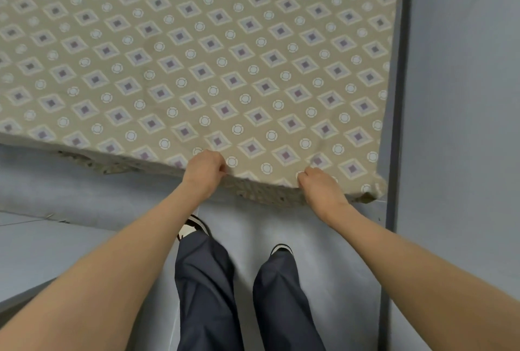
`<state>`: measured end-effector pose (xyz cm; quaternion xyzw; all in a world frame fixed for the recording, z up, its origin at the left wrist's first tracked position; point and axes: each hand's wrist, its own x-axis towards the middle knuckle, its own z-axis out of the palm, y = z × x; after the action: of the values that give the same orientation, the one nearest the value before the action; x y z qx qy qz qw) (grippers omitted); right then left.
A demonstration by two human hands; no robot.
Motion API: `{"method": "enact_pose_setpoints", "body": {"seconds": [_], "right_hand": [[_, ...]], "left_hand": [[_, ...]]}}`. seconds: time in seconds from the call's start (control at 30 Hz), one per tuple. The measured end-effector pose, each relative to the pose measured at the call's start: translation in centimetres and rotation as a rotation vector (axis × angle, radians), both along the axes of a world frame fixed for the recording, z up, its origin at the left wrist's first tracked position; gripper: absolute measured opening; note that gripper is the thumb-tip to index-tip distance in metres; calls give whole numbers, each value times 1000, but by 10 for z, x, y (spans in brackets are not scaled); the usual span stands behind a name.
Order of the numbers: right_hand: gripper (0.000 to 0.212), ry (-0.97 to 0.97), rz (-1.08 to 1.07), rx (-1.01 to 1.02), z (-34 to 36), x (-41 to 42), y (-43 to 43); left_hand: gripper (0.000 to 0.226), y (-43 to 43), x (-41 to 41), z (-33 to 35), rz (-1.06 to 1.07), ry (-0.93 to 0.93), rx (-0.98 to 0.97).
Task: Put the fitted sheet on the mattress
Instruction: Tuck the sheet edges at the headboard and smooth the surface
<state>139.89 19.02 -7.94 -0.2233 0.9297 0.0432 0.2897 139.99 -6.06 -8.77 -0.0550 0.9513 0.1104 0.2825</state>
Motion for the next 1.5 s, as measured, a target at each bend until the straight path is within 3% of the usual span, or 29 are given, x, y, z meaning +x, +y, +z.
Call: {"method": "enact_pose_setpoints", "body": {"seconds": [0.07, 0.23, 0.4, 0.5, 0.67, 0.77, 0.83, 0.9, 1.03, 1.3, 1.43, 1.5], "right_hand": [[37, 61, -8, -37, 0, 1, 8], [43, 224, -417, -46, -6, 8, 61], [61, -14, -849, -169, -23, 3, 113], [49, -109, -858, -126, -32, 2, 127], [23, 57, -760, 25, -36, -1, 134], [24, 67, -721, 99, -41, 3, 143], [24, 64, -733, 105, -45, 7, 150], [24, 45, -763, 90, -49, 8, 152], [24, -69, -889, -28, -61, -1, 144], [54, -478, -1030, -259, -44, -16, 143], [37, -364, -1144, -307, -12, -19, 148], [39, -332, -1179, -299, 13, -24, 152]], "left_hand": [[13, 10, 0, 7, 13, 26, -16], [23, 86, -12, 22, -74, 49, 93], [30, 155, -24, 20, -208, 104, 164], [33, 174, -25, 14, -211, 112, 175], [40, 183, -21, -4, -359, 222, 149], [43, 189, -20, -14, -473, 323, 114], [43, 198, -20, -16, -487, 244, 89], [46, 208, -19, -20, -453, 108, 82], [50, 212, -19, -20, -457, 64, 50], [46, 216, -36, 0, -395, 13, 150], [45, 224, -46, 32, -229, -74, 258], [45, 225, -53, 54, -158, -82, 304]]}}
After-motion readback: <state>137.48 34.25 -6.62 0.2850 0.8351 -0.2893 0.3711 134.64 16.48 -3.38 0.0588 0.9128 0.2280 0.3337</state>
